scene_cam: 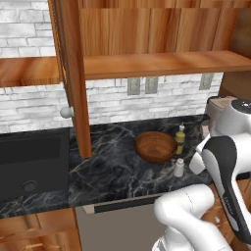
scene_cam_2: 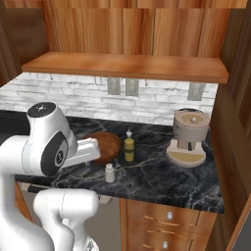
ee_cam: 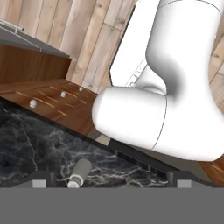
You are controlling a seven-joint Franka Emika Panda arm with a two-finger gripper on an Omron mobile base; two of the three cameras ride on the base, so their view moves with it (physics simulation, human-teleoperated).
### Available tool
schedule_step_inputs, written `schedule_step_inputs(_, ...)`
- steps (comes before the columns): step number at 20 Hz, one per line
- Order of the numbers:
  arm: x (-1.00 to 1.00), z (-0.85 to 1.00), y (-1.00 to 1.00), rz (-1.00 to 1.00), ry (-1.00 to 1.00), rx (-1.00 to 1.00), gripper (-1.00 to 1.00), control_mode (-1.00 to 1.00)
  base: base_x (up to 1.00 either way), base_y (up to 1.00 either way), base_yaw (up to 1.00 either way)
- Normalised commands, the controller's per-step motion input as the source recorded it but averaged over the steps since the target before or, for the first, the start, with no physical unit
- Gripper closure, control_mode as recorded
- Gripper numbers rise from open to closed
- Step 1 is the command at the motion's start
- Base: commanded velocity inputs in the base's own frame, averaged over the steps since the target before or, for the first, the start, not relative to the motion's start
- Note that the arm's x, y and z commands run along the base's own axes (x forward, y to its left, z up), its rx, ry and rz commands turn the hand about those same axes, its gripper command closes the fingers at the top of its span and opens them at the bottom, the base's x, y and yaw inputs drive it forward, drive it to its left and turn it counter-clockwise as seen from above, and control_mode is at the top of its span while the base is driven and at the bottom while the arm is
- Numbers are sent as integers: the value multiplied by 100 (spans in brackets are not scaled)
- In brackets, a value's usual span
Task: Retrieve the bottle and the shaker from the cabinet and place them next to the mixing bowl on the counter. Then add garlic from the fridge to the mixing bowl.
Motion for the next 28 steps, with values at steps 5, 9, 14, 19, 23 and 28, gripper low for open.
schedule_step_inputs(5, -1, 0, 0, 2, -6, 0, -100, -100, 0, 0, 0)
schedule_step_inputs(9, 0, 0, 0, 0, 0, 0, -100, 100, -44, 1, 2)
schedule_step_inputs(14, 0, 0, 0, 0, 0, 0, -100, 100, -69, 3, 3)
schedule_step_inputs(19, 0, 0, 0, 0, 0, 0, -100, 100, -24, 27, 27)
schedule_step_inputs(23, 0, 0, 0, 0, 0, 0, -100, 100, -1, 48, 52)
schedule_step_inputs(28, 0, 0, 0, 0, 0, 0, -100, 100, 0, 52, 57)
